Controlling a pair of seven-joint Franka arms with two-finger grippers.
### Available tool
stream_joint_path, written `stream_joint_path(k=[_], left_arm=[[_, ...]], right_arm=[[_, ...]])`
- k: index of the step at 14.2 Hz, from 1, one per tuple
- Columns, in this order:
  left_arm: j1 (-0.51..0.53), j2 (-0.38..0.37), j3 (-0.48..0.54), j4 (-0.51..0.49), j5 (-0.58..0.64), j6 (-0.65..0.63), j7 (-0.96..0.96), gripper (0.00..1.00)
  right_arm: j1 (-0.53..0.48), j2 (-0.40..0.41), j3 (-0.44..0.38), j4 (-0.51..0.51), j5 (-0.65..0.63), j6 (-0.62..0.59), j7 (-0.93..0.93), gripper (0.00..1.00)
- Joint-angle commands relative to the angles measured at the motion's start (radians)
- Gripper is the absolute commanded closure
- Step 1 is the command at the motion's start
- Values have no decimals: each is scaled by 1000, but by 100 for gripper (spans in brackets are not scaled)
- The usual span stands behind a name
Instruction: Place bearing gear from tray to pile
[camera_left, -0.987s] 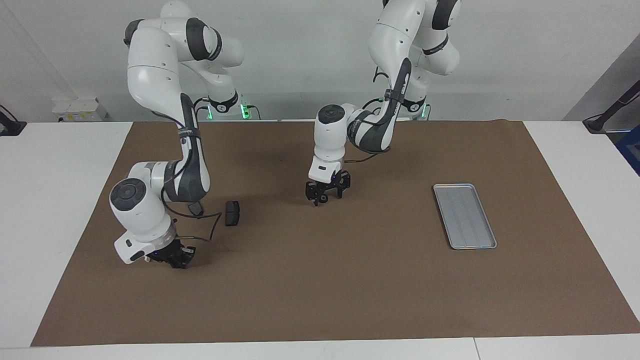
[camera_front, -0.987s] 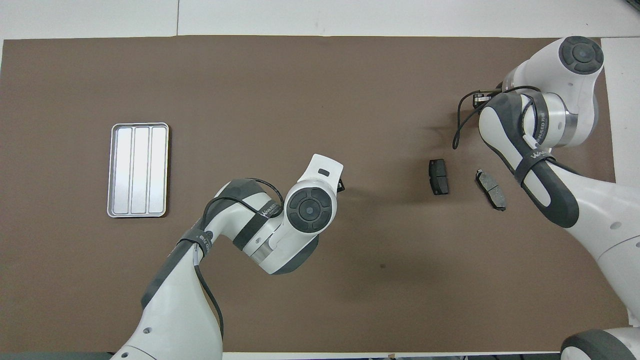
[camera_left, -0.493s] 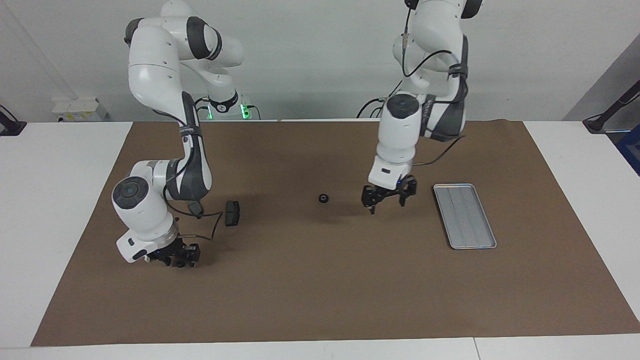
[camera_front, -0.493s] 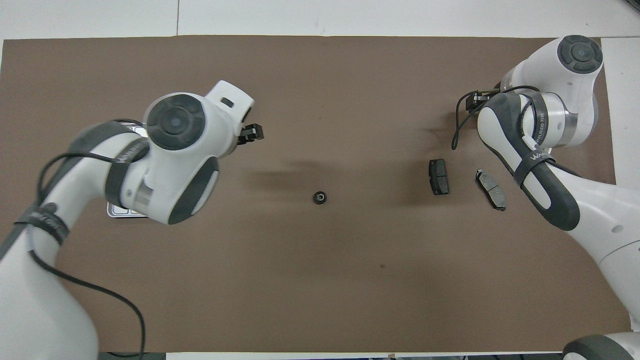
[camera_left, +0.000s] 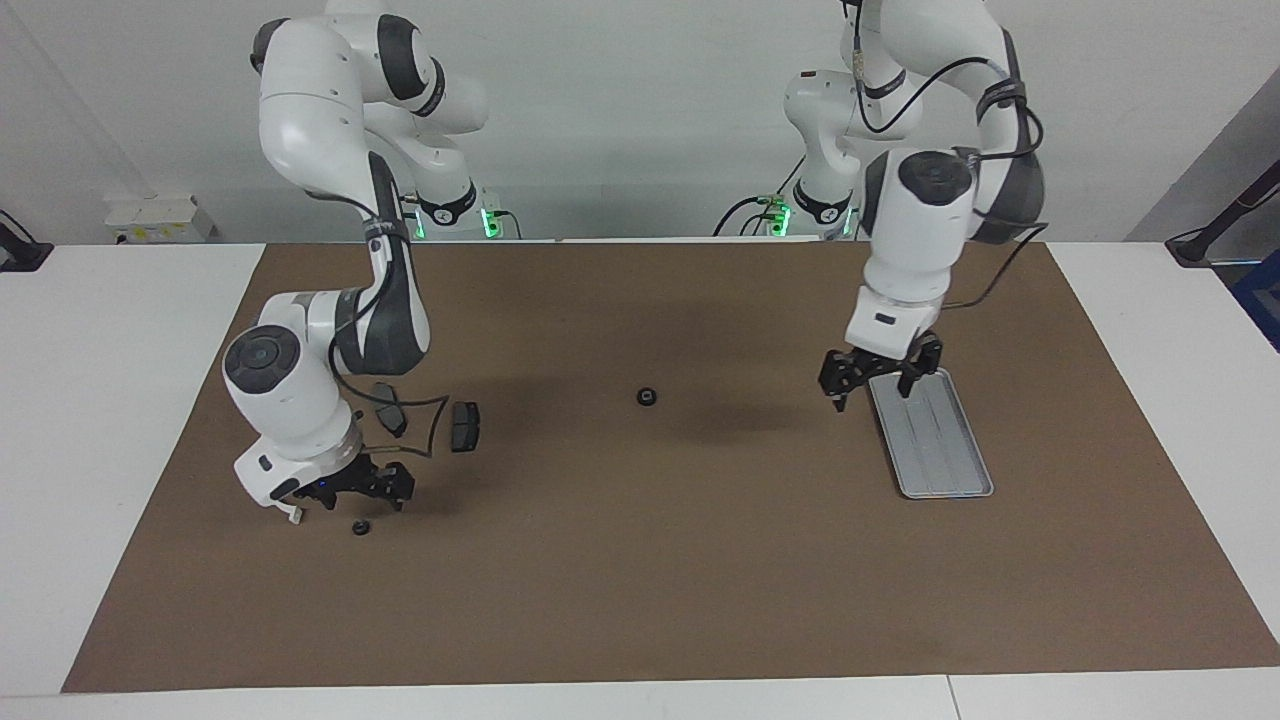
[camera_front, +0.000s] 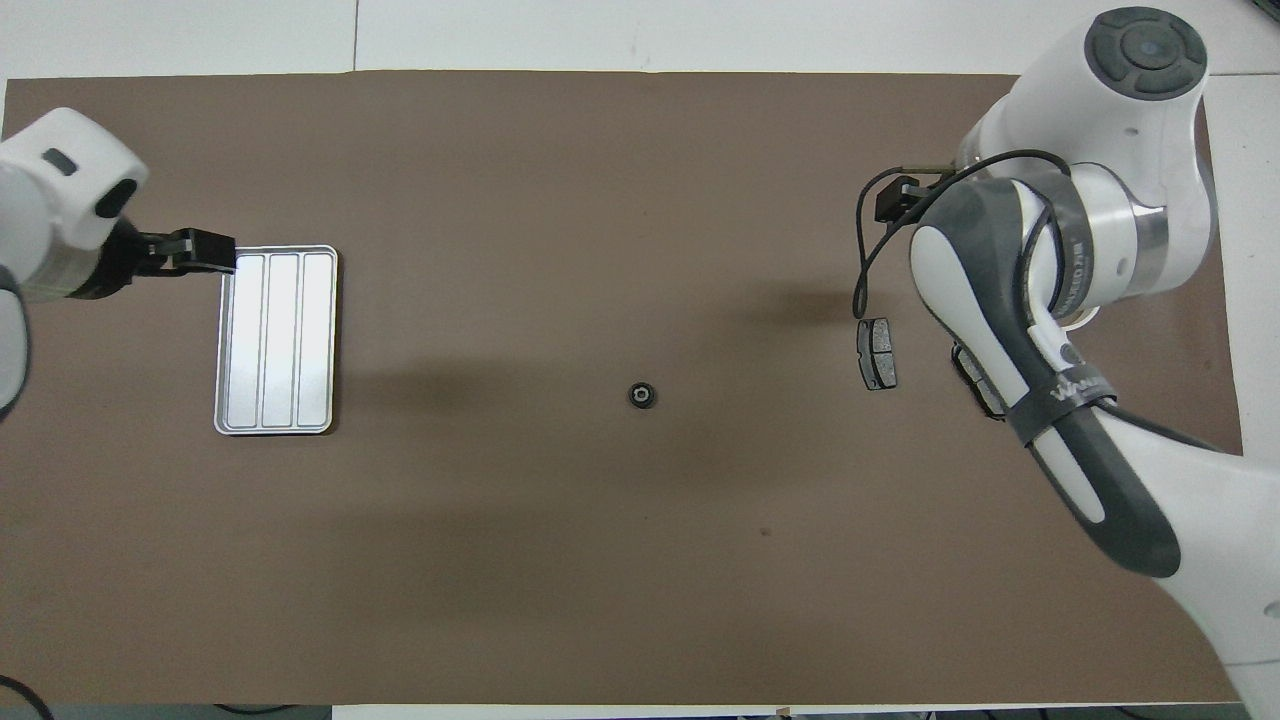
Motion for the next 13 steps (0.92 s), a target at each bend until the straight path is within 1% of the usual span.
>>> stream_joint_path(k=[1, 3, 4, 5, 7, 8, 10, 11, 13], left_arm=[[45, -100, -10, -20, -19, -96, 60, 0], [43, -134, -10, -19, -19, -170, 60, 0], [45, -147, -9, -2, -31, -208, 60, 0], [46, -151, -6, 42, -57, -258, 60, 0], [46, -143, -1, 115, -66, -314, 60, 0], [45, -141, -1, 119, -66, -313, 60, 0], [40, -141, -2, 118, -65, -325, 60, 0], [34, -146, -4, 123, -57, -354, 60, 0], [34, -132, -4, 155, -60, -401, 60, 0]], right_arm=[[124, -29, 1, -28, 1, -16, 281, 0], [201, -40, 3, -36, 30, -4, 471, 0], [235, -41, 3, -40, 50, 2, 542, 0], [272, -47, 3, -56, 64, 19, 611, 0], [342, -55, 3, -115, 66, 107, 722, 0], [367, -55, 3, -149, 66, 159, 765, 0], [398, -54, 3, -198, 66, 224, 786, 0], [410, -45, 1, -209, 66, 243, 790, 0], [445, -2, 1, -209, 49, 278, 838, 0]])
